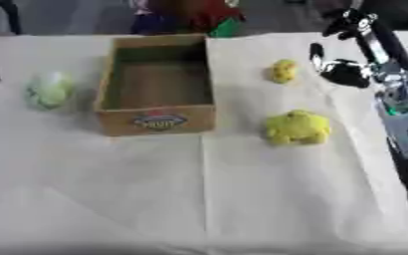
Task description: Pick up objects on the table and place them in the box.
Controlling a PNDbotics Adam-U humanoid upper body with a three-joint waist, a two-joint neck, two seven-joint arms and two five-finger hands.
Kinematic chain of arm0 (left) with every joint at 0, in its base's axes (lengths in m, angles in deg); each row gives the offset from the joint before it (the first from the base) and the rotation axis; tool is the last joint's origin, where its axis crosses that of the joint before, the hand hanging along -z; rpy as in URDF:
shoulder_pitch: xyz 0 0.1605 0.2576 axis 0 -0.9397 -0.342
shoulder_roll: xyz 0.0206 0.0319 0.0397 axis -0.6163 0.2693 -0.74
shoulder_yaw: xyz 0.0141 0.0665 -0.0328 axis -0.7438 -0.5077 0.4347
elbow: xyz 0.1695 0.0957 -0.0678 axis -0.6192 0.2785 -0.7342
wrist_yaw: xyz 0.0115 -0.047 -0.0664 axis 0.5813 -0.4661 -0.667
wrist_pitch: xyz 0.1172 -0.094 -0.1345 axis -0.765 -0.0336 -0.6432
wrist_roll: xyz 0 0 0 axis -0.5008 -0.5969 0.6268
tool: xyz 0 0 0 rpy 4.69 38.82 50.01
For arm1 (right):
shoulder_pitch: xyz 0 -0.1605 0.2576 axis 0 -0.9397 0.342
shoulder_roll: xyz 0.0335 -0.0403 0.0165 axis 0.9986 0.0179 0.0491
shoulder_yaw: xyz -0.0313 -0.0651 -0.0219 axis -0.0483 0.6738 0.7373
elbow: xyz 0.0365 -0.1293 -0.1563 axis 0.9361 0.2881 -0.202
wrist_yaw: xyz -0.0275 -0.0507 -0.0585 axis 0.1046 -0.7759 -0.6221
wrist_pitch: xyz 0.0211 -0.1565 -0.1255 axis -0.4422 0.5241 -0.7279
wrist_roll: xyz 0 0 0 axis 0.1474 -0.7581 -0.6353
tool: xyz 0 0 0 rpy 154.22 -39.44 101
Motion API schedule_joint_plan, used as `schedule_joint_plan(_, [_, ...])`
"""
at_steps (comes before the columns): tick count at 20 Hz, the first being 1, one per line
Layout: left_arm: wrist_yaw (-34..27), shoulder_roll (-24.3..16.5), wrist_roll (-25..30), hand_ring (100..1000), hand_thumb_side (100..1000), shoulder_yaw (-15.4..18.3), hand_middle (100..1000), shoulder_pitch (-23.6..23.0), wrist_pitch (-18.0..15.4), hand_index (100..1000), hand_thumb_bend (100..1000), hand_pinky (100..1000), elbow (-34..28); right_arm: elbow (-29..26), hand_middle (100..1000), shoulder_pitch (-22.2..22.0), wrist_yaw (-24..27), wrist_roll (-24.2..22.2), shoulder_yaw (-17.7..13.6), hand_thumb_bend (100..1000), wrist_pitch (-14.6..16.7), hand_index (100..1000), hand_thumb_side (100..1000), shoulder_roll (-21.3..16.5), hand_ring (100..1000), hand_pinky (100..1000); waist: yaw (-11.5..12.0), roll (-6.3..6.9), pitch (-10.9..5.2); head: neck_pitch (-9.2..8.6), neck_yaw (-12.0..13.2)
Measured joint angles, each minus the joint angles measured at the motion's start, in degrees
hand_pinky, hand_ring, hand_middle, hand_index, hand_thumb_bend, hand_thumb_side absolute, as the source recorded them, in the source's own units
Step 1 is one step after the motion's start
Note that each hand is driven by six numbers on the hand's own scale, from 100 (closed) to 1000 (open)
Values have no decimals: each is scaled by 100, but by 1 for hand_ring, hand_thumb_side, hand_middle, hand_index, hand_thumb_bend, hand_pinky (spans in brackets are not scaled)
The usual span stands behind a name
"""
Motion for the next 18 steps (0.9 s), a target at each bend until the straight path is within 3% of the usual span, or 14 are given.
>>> schedule_joint_plan(5, [617, -850, 118, 744, 100, -129, 730, 464, 26, 809, 396, 739, 857, 23, 586, -4, 0, -10, 14, 147, 9, 829, 100, 0, 744, 738, -49, 38, -23, 0, -1])
schedule_joint_plan(10, [1562, -1438, 727, 780, 100, -506, 758, 1123, -13, 854, 471, 772, 1872, 25, 585, -9, 0, -17, 35, 147, 14, 829, 100, 0, 744, 738, -117, 66, -28, 0, 16])
schedule_joint_plan(13, [2258, -1593, 1173, 800, 100, -772, 777, 1612, -136, 875, 526, 787, 2524, 28, 585, -29, 0, -29, 50, 142, 25, 829, 100, 0, 744, 738, -169, 80, -32, 0, 46])
schedule_joint_plan(18, [3333, -1488, 1851, 788, 100, -1074, 773, 2379, -500, 880, 590, 780, 3638, 55, 585, -31, 0, -55, 86, 140, 46, 829, 100, 1, 744, 739, -229, 90, -67, 0, 69])
